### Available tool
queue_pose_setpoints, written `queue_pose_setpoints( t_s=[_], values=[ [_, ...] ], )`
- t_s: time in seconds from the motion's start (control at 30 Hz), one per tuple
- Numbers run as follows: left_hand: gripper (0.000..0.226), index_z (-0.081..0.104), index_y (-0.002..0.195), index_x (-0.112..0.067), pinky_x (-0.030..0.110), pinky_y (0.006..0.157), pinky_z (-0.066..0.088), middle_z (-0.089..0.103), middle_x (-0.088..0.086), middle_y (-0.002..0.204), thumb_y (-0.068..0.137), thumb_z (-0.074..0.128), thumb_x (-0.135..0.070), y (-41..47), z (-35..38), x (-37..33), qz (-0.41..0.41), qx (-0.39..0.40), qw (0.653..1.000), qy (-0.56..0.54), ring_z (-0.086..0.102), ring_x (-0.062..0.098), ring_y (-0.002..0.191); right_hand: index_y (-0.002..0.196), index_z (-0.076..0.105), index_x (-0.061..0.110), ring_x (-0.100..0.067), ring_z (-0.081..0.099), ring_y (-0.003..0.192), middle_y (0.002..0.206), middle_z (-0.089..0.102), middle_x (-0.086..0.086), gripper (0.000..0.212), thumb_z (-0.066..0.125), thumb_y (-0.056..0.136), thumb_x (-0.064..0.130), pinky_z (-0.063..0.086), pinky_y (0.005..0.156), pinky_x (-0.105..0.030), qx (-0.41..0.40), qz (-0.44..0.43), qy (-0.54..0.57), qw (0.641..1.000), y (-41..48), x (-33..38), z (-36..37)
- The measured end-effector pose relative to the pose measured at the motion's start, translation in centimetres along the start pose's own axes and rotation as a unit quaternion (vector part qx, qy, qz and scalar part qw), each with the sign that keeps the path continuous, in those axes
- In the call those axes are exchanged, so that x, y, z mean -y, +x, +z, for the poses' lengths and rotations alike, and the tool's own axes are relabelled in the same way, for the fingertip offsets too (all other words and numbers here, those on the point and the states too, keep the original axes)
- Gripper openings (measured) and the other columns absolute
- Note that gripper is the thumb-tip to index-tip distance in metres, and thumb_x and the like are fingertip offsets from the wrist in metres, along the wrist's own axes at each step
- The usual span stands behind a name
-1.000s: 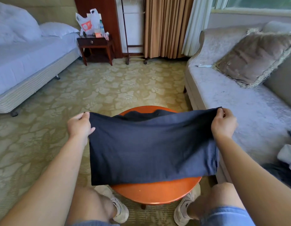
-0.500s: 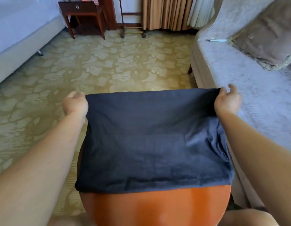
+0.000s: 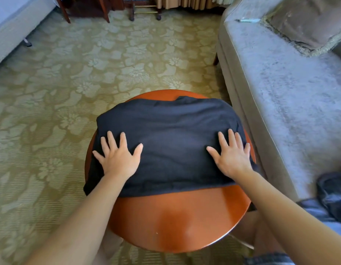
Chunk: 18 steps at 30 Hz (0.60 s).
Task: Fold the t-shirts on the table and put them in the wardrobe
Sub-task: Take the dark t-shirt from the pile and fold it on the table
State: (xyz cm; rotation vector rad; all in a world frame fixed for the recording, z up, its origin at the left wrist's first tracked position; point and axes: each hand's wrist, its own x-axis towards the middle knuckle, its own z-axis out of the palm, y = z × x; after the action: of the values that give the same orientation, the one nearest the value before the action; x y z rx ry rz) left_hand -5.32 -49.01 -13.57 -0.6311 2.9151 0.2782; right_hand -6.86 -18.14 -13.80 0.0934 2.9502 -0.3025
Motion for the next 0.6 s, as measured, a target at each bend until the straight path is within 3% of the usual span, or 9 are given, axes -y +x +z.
queue_pose_setpoints(
  t_s=[0.13,0.4,0.6],
  values=[
    [0.077,0.011,0.156,-0.026,0.057,0.118,0.003,-0.004,0.008,0.164,0.093,0.022,-0.069,-0.6,0.4,0.9,0.020,-0.012,1.000,0.012,-0.006,0.030,0.150,0.154,0.017,0.025,-0.026,0.001,0.150,0.163,0.007,-0.005,0.075,0.020,0.093,0.068,0.008,0.120,-0.054,-0.027,0.022,-0.001,0.999,-0.5,-2.0,0.4],
    [0.063,0.039,0.147,-0.020,0.052,0.119,0.010,0.017,0.007,0.162,0.096,0.041,-0.056,-0.7,0.7,1.4,0.037,-0.080,0.995,-0.056,0.010,0.028,0.149,0.154,0.018,0.025,-0.025,0.001,0.150,0.163,0.009,-0.005,0.073,0.019,0.094,0.068,0.006,0.121,-0.052,-0.040,0.024,-0.008,0.999,-0.5,-1.8,0.8],
    [0.064,0.033,0.150,-0.022,0.059,0.117,0.008,0.007,0.011,0.162,0.095,0.049,-0.050,-0.9,-0.4,1.8,-0.007,-0.093,0.988,-0.123,0.000,0.031,0.149,0.155,0.013,0.025,-0.026,-0.002,0.150,0.164,0.005,-0.006,0.073,0.017,0.095,0.067,0.003,0.121,-0.052,-0.022,0.029,-0.013,0.999,-0.9,-1.5,0.6]
  ],
)
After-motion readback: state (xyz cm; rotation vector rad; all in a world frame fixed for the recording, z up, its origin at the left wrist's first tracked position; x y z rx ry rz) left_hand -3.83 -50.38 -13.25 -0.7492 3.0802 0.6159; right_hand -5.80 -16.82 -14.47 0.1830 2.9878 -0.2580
